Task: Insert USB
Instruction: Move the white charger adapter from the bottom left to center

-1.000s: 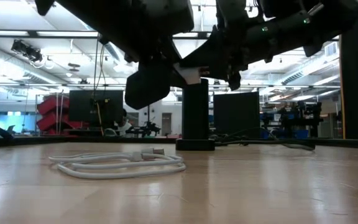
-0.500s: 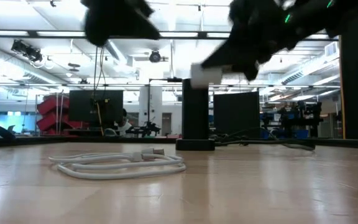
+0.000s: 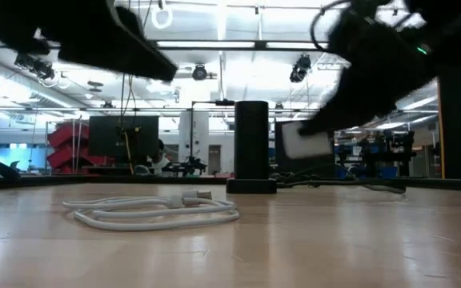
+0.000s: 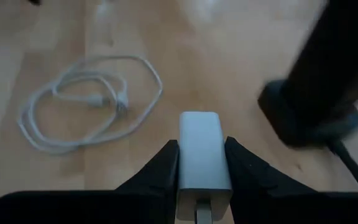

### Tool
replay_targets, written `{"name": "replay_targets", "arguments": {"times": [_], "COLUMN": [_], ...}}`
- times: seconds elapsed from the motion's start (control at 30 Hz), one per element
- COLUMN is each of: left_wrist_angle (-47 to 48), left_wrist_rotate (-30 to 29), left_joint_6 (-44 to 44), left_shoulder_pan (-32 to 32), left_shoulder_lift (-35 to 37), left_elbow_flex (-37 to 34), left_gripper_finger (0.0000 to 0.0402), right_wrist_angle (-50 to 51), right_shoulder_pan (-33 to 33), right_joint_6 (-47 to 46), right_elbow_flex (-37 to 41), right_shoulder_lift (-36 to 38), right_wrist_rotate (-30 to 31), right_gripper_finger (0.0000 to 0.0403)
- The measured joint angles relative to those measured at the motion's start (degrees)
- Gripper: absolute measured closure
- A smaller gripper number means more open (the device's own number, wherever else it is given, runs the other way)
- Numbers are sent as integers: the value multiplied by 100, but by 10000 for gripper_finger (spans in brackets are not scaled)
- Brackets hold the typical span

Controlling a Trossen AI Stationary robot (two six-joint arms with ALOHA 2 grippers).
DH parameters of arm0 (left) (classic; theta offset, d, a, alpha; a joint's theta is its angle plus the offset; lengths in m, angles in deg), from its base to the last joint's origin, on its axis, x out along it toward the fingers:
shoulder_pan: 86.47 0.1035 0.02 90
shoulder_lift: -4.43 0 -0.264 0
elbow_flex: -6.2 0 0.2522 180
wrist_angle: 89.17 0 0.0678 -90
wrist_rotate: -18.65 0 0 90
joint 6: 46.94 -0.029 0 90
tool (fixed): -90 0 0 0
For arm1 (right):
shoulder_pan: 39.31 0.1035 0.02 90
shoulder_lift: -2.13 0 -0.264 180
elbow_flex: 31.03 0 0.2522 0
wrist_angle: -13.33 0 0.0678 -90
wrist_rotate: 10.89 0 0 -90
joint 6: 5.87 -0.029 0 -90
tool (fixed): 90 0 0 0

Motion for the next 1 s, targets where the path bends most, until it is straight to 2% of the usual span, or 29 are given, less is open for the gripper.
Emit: {"name": "replay_targets", "arguments": {"times": [0.1, 0.23, 0.37, 0.47, 0.63, 1.0], "left_wrist_angle": [-1193, -1961, -1836, -1632, -1362, -1115], "left_wrist_rotate": [241, 749, 1308, 1322, 1412, 1606], "left_joint_6": [115, 556, 1167, 1312, 1348, 1601], "left_shoulder_pan": [33, 314, 573, 653, 687, 685], "left_shoulder_lift": [9, 0, -19, -60, -65, -68], "left_elbow_flex": [-595, -1101, -1247, -1258, -1258, -1258], "left_gripper_finger": [150, 150, 150, 150, 150, 151], "right_wrist_angle": [-1007, -1737, -2103, -2086, -2074, -2232], "right_shoulder_pan": [161, 136, 134, 119, 88, -8], "right_joint_6": [-143, -325, -227, -194, -58, -158], "right_elbow_flex": [557, 1207, 1477, 1530, 1542, 1532], "right_shoulder_lift": [15, 7, 12, 12, 7, -264], "right_wrist_rotate": [311, 272, 285, 272, 261, 172], "right_gripper_finger": [331, 331, 331, 328, 296, 311]}}
